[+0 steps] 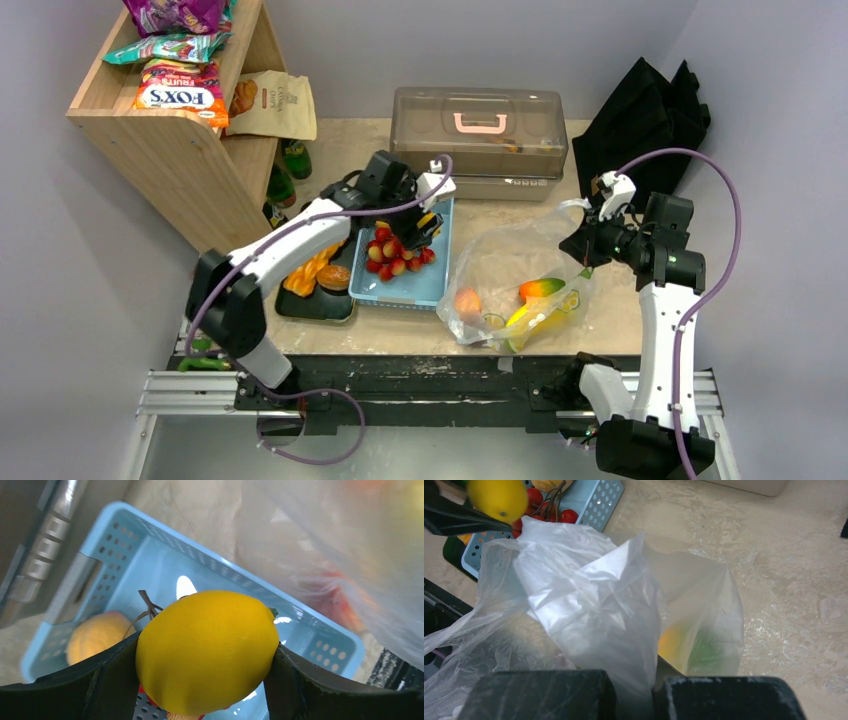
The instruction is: Untie the knot of the grocery bags and take out the mixed food
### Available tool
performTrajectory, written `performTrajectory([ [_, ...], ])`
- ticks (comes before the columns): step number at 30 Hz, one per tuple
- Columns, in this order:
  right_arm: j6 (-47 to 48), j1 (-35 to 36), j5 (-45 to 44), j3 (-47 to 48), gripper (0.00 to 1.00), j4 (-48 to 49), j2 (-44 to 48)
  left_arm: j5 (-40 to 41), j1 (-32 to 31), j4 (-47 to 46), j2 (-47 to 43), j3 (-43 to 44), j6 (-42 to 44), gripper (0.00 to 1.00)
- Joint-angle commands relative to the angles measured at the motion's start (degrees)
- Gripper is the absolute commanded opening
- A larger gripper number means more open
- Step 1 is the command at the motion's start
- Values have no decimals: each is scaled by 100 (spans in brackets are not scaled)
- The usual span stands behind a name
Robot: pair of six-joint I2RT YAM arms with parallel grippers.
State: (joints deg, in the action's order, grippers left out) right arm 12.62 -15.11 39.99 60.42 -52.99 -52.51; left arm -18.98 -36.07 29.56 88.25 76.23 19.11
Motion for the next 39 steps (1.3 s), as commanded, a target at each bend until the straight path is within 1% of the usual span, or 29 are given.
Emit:
performTrajectory([
  [1, -58, 0, 9, -15, 0, 180, -5, 155, 110, -95, 830, 365, 156, 25],
  [2, -66, 6, 1, -15, 0, 183, -9, 152, 107, -144, 1026, 531, 159, 29],
  [3, -65, 8, -7, -10, 0, 184, -10, 164, 104, -138, 1224, 714, 144, 39],
  [5, -67, 4, -16, 38, 0, 172, -30, 220, 112, 93, 1500, 1165, 67, 65],
  [7, -52, 6, -39, 105, 0, 139, -62, 133, 105, 287, 1417, 1410, 77, 95],
  [8, -54, 6, -50, 124, 0, 132, -60, 4, 117, 174, 1193, 1354, 75, 99],
  [10, -70, 7, -44, 124, 0, 154, -39, -660, 89, -171, 597, 1069, 31, 100],
  [12, -193, 7, -27, 97, 0, 209, 3, -1023, -111, -397, 11, 1003, -141, 100],
  [16, -464, 4, 62, 7, 0, 419, 64, -995, -1101, -368, -375, 1183, 168, 99],
  [17, -504, 4, 78, -4, 0, 431, 58, -1079, -1318, -457, -394, 1184, 157, 96],
  [18, -520, 8, 108, -1, 0, 429, 43, -1170, -1527, -533, -335, 1226, 60, 90],
  [19, -524, 6, 120, 8, 0, 411, 44, -1252, -1696, -504, -209, 1310, -34, 81],
  [21, -513, 8, 139, 41, 0, 347, 45, -1250, -2044, -288, 186, 1596, -118, 57],
  [22, -485, 5, 148, 66, 0, 321, 67, -1163, -2187, -201, 402, 1715, -185, 47],
  [23, -488, 8, 161, 81, 0, 313, 92, -1099, -2332, -176, 599, 1786, -259, 41],
  [24, -489, 8, 163, 104, 0, 303, 118, -1032, -2448, -196, 792, 1813, -336, 38],
  [27, -499, 3, 179, 146, 0, 286, 153, -810, -2710, -355, 1356, 1815, -593, 37],
  [29, -488, 6, 165, 190, 0, 230, 146, -647, -2795, -459, 1675, 1780, -691, 39],
  [33, -422, 6, 169, 267, 0, 95, 134, -227, -2824, -790, 2105, 1613, -898, 43],
  [35, -419, 2, 170, 268, 0, 87, 144, -156, -2826, -889, 2311, 1597, -946, 44],
  [37, -423, 6, 167, 277, 0, 80, 145, -205, -2832, -959, 2507, 1604, -1052, 50],
  [38, -423, 6, 163, 273, 0, 72, 137, -321, -2839, -983, 2595, 1613, -1123, 54],
  [39, -426, 5, 159, 283, 0, 63, 129, -468, -2855, -1033, 2679, 1604, -1202, 60],
])
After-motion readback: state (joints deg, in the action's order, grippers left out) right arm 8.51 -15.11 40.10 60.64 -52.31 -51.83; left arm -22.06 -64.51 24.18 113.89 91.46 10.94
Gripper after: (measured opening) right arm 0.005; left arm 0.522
